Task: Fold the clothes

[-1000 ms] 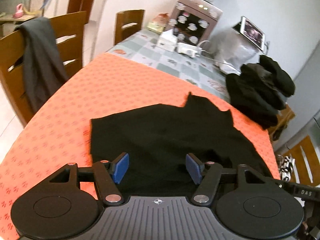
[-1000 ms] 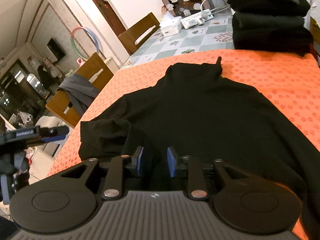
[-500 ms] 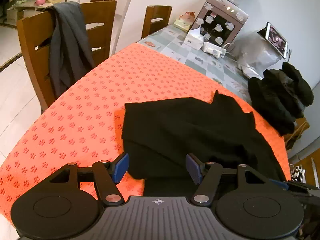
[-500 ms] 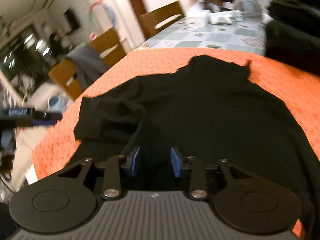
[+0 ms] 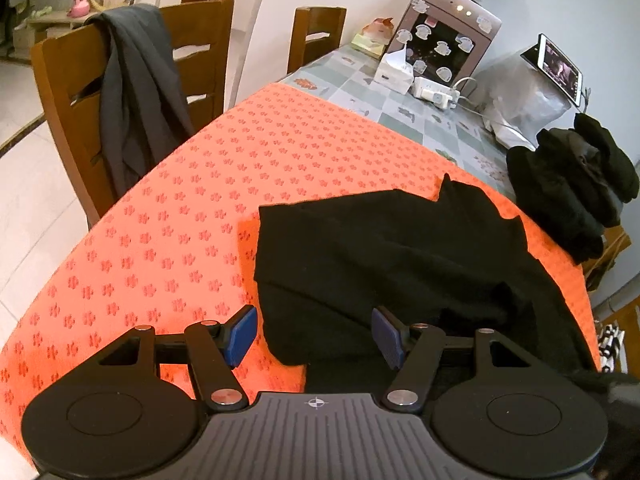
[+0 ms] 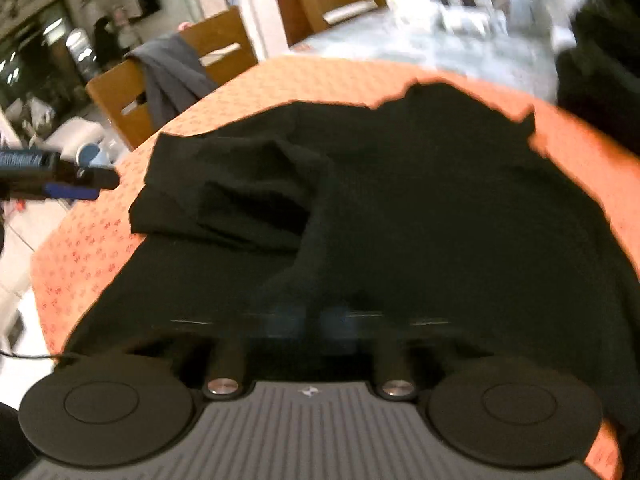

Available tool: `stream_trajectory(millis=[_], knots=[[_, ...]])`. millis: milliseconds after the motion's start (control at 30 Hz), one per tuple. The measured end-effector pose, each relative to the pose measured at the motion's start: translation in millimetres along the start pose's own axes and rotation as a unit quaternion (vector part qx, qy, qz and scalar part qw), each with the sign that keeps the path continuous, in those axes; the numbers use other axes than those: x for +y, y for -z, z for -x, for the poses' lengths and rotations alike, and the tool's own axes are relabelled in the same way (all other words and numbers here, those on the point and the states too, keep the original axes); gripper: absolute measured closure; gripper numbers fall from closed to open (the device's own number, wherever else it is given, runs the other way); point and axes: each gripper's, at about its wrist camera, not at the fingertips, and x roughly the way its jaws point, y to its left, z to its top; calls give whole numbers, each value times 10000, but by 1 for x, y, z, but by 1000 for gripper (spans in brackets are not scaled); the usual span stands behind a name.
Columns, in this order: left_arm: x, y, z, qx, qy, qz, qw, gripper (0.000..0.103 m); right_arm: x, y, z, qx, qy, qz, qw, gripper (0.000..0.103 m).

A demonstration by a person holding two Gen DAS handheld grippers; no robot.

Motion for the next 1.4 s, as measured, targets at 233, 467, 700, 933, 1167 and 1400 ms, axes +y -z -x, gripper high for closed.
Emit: stream_trajectory(millis=[233, 467, 700, 933, 1167, 1400], knots=[[1, -17, -17, -167, -132, -363, 9991, 37, -80, -34, 54, 43, -717, -584, 9957, 98], [3, -33, -37, -238, -174, -305, 9991, 37, -149, -38, 56, 121, 31, -1401, 9901, 83], [-9, -37, -61, -42, -58, -409, 9991, 37, -168, -13, 69, -485, 586, -1917, 9785, 69], [-26, -40, -79, 28, -26, -604, 9982, 50, -153, 0, 53, -370, 82, -1965, 9798, 57], [-37, -47, -95, 139, -213, -1023, 9944, 94, -145, -8, 23, 27, -121, -1638, 9864, 100], [-57, -60, -125, 346, -311, -1390, 9892, 94, -150, -24, 80, -373, -254, -1156, 9923, 100]])
